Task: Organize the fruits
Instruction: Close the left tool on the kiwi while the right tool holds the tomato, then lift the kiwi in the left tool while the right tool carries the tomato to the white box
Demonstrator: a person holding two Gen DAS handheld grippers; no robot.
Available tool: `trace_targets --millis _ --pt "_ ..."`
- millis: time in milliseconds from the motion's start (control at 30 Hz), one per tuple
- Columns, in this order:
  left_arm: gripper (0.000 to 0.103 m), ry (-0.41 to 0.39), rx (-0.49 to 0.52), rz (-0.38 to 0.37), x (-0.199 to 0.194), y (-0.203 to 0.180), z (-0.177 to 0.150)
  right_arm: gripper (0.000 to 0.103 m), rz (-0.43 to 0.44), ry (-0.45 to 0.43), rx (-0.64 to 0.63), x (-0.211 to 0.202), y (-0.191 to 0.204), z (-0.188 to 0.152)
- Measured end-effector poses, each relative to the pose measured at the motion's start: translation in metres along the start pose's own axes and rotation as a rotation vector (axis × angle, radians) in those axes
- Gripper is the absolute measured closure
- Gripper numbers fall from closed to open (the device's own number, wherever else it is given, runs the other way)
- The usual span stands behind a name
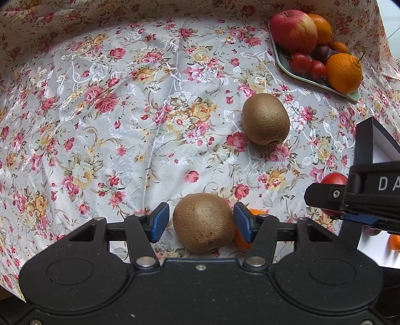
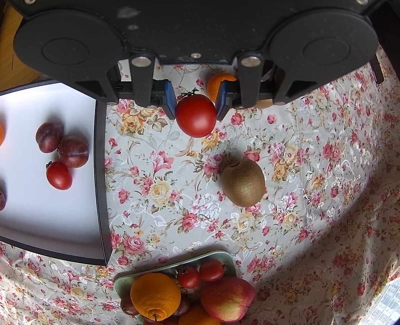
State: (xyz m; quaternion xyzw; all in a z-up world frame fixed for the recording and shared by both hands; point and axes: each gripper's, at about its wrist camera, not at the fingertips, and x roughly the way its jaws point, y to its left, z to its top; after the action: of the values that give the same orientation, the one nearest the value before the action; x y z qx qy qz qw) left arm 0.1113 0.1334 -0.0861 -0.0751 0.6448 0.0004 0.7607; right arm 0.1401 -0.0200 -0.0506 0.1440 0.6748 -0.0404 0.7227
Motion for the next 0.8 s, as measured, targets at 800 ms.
trace_targets --millis 800 --pt "0.043 0.055 -0.037 0.041 0.013 -0.004 0.003 0.068 -0.003 0.001 -0.007 0.004 0.023 0.030"
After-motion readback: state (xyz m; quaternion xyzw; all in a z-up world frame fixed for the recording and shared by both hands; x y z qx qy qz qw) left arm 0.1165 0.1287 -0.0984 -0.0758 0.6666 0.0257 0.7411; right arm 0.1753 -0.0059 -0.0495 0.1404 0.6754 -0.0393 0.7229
